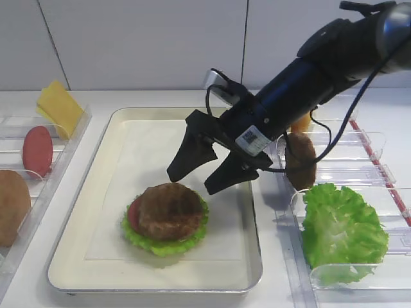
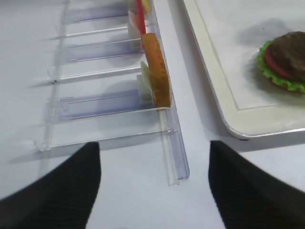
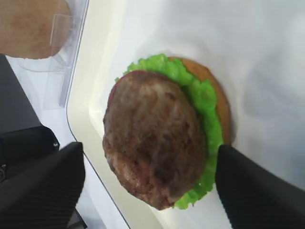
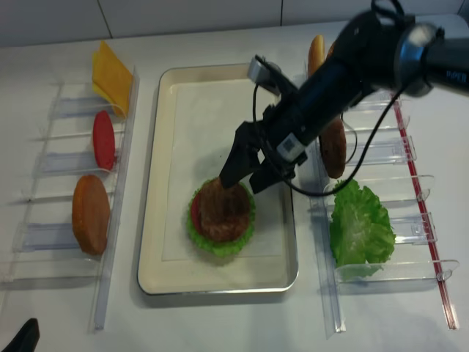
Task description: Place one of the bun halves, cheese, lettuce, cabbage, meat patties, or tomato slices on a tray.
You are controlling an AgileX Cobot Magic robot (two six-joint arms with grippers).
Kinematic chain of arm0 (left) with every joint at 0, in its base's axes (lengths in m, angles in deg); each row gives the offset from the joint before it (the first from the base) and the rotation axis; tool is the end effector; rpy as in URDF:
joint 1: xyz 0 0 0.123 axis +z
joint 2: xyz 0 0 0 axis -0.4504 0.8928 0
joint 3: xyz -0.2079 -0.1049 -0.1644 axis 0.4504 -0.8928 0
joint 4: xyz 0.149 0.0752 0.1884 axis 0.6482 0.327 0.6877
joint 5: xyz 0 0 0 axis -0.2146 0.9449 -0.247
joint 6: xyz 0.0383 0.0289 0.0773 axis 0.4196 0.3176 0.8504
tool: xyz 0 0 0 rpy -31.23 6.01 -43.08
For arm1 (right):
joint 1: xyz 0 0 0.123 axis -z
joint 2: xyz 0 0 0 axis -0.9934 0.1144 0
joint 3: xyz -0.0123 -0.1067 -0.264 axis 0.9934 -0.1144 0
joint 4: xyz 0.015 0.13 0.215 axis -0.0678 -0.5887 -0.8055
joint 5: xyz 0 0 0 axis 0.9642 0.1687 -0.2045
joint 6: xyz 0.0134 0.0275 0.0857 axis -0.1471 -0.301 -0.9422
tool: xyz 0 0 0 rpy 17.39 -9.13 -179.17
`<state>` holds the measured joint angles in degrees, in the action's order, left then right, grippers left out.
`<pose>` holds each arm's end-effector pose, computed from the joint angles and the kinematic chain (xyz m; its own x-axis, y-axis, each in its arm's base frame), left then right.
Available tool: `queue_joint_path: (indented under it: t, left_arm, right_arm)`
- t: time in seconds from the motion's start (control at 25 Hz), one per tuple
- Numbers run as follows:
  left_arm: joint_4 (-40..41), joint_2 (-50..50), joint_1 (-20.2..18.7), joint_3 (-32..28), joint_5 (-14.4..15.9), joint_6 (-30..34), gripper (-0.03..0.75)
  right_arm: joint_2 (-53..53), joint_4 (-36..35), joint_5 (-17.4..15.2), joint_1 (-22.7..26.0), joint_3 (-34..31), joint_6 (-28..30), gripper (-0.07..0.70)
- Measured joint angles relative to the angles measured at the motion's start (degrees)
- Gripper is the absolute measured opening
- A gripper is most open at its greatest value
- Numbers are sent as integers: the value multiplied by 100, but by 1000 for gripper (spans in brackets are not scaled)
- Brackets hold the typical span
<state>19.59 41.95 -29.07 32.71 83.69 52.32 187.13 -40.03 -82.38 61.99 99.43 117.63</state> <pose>-0.0122 0.0001 0.2654 -0.5477 0.0514 -0.8351 0.0604 0.9979 0.0218 0.3189 0.2012 0.1933 -0.9197 -0.3495 -0.1790 -0.3533 0.5379 0.7654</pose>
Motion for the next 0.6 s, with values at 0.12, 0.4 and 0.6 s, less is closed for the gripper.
queue_joint_path:
  t: [0.12,0.4,0.6]
  left_arm:
    - [0,0,0,0,0,0,440]
    - [0,0,0,0,0,0,440]
    - [0,0,0,0,0,0,440]
  right_arm:
    - [0,188,-183,0,290,-215,581]
    - [9,770,-492,0,1196,-774,578]
    - [9,1442,-573,0,1890,-1169,577]
